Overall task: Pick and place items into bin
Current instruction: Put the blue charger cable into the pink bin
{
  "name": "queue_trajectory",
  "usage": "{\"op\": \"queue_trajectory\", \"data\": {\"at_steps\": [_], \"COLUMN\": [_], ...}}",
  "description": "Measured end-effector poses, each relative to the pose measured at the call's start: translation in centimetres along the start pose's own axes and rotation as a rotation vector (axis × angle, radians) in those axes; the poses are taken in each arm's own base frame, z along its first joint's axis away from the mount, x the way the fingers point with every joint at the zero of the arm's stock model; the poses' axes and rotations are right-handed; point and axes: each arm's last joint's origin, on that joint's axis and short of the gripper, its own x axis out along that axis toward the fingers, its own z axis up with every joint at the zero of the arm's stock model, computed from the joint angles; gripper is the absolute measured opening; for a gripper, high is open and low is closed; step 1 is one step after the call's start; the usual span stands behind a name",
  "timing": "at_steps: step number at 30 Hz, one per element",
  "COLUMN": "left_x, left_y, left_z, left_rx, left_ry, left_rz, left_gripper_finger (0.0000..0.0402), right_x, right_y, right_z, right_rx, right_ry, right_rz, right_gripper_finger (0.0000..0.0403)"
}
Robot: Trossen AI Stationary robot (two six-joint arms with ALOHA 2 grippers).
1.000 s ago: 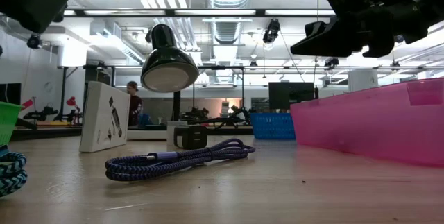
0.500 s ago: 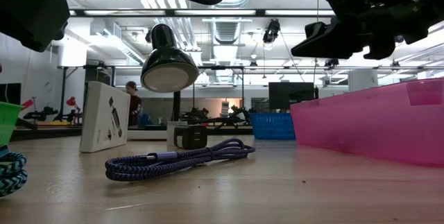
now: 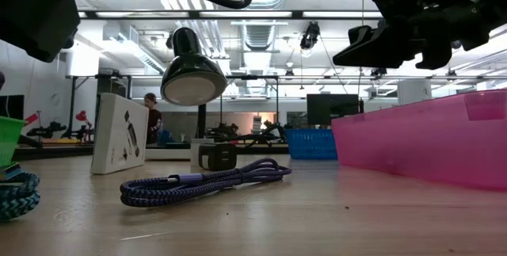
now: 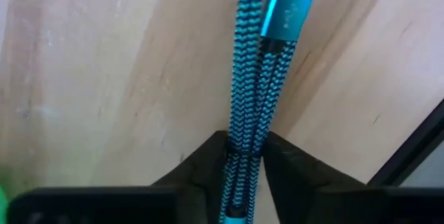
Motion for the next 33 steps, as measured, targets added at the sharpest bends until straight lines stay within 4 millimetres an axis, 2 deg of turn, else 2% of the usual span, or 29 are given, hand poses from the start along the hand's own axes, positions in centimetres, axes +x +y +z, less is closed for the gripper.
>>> {"op": "queue_trajectory", "data": {"at_steps": [6,17,29,33], "left_x": [0.2,-0.2,-4.0,-5.6], "left_y": [0.2,-0.1,-0.6,-0.5], "left_z": [0.0,0.0,-0.2,-0.2], "left_rx": [0.000,0.001,-0.023,-0.042], "left_ry": [-0.004,0.014,-0.022,-0.100], "left_rz": [0.009,-0.007,-0.110,-0.134], "left_gripper_finger": [0.0017,0.0014,0.0012,0.0012], "right_x": [0.0,0.0,0.0,0.0], "right_y": [0.0,0.0,0.0,0.0], "right_z": [0.0,0.0,0.1,0.1], "right_rx": [0.000,0.004,0.034,0.036], "right_ry": [0.000,0.000,-0.007,-0.010], "right_rz": [0.000,0.000,0.000,0.000], "right_gripper_finger": [0.0052,0.0052,0.0052,0.0052]}}
